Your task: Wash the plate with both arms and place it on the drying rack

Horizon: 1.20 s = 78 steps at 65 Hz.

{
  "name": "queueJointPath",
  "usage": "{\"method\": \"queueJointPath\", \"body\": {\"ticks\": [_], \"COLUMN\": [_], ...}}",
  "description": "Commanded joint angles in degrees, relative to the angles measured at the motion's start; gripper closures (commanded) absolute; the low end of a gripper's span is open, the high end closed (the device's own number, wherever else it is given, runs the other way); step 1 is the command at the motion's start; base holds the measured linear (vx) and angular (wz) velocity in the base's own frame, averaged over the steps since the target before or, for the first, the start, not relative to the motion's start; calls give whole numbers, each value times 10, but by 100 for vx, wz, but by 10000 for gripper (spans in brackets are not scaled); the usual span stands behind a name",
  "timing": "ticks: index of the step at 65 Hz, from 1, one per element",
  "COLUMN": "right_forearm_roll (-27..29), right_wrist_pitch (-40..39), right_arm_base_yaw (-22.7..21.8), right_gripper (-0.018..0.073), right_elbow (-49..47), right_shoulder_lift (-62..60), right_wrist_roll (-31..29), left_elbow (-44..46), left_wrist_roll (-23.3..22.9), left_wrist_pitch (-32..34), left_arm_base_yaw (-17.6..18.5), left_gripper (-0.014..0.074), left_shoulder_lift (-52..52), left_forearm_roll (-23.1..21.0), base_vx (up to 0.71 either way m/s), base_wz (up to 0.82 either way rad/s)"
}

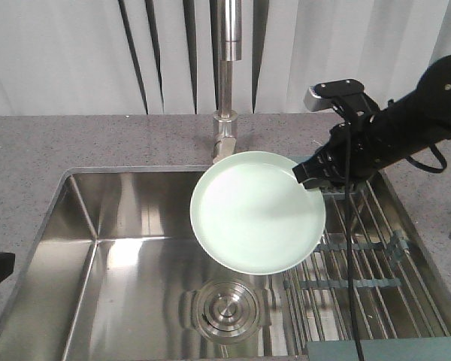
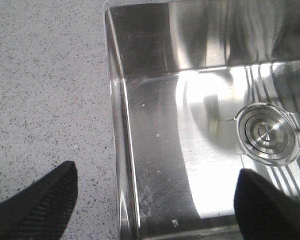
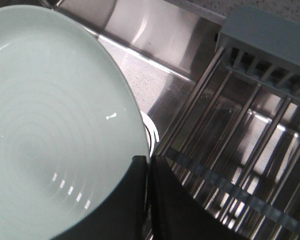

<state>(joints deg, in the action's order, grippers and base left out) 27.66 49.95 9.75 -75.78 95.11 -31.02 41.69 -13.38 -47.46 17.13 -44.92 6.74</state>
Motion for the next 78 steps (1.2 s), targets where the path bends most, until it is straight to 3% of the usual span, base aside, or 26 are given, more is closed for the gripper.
{"method": "queueJointPath", "body": {"ticks": [1, 20, 50, 67, 78], "right_forearm_roll": [16, 9, -7, -28, -47], "right_wrist_pitch": [-35, -51, -96, -92, -75], "right_arm_base_yaw": [-14, -1, 126, 175, 182], "right_gripper": [561, 561, 561, 561, 561], "right_elbow": [26, 110, 130, 62, -2], "right_shoulder_lift": [-59, -124, -132, -84, -42], "right_wrist_roll": [-4, 10, 73, 97, 98], "left_elbow": [14, 14, 14, 14, 14], "left_wrist_roll": [-6, -6, -6, -6, -6], "left_wrist_pitch": [30, 30, 30, 30, 30], "left_arm_base_yaw": [3, 3, 3, 3, 3], "left_gripper": [11, 11, 11, 11, 11], "left_shoulder_lift": [3, 3, 3, 3, 3], "left_forearm_roll": [2, 2, 2, 2, 2], "base_vx": [0, 0, 0, 0, 0], "base_wz": [0, 0, 0, 0, 0]}}
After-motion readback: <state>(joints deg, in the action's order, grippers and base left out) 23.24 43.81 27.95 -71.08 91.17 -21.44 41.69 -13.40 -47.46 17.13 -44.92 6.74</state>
